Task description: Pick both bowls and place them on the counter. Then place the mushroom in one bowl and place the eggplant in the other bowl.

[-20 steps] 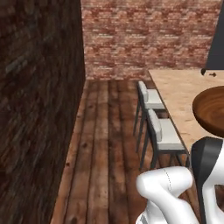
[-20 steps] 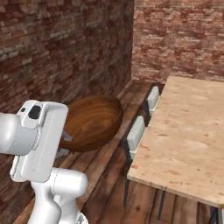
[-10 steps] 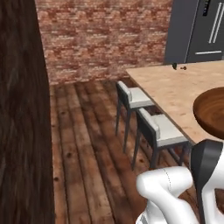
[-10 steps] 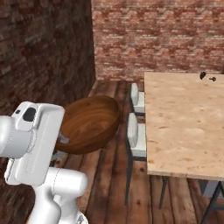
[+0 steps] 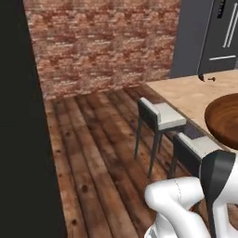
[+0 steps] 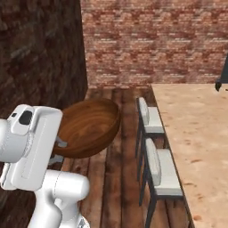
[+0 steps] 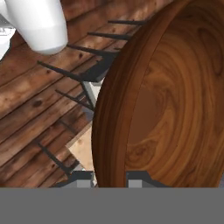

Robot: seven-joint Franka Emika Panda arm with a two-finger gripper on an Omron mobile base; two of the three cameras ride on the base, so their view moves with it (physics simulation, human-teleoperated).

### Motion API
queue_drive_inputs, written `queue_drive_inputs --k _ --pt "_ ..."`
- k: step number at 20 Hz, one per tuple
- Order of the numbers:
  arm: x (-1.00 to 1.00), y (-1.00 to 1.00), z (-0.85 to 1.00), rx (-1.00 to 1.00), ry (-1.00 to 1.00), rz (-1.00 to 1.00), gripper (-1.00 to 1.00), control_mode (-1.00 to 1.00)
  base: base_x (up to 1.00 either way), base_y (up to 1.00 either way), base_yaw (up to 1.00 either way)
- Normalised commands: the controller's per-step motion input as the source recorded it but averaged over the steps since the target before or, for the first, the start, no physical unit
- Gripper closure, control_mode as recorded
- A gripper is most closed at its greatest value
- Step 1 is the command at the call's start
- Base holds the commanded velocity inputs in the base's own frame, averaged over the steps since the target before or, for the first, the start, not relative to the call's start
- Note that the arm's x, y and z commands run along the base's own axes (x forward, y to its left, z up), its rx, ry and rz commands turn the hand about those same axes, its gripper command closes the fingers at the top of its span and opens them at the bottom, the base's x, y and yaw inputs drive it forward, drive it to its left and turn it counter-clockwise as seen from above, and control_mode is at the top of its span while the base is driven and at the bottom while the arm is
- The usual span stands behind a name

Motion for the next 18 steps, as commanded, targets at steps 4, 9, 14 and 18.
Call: queue_drive_inputs --k 4,9,14,18 --pt "0.0 0.0 0.0 0.0 0.0 0.0 1.0 1.0 1.0 0.65 -0.21" --pt "0.0 0.0 0.0 0.0 0.0 0.0 1.0 1.0 1.0 0.09 -0.19" --pt "0.0 0.0 0.0 0.0 0.0 0.0 1.0 1.0 0.99 0.61 -0.38" --pt "0.0 0.0 0.0 0.0 0.0 0.0 1.0 1.0 0.77 0.56 -0.49"
